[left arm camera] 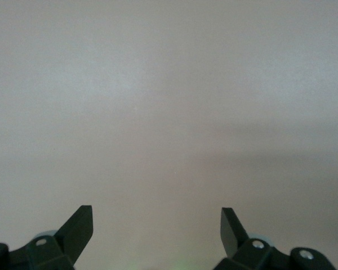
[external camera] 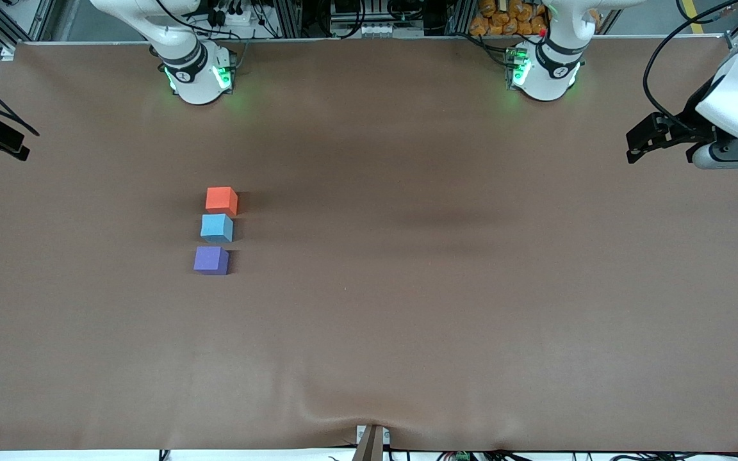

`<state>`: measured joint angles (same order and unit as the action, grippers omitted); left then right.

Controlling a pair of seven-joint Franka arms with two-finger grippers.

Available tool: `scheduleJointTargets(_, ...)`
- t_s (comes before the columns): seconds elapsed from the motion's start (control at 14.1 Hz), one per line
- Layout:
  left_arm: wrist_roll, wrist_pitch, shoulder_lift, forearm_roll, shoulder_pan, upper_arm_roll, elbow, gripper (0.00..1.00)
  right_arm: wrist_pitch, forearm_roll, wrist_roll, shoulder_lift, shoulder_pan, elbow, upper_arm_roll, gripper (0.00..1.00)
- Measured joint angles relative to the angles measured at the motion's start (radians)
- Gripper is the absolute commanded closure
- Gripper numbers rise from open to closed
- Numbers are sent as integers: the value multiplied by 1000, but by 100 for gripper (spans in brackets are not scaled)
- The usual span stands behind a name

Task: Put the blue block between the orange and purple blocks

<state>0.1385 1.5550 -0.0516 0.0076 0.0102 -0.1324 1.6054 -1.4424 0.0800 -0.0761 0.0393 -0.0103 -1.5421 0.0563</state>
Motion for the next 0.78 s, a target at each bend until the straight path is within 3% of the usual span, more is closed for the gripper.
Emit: scheduleJointTargets(0.78,0,0,0,0,3,-2,0,0,-15,-80,0,3,0,-2,-2,0)
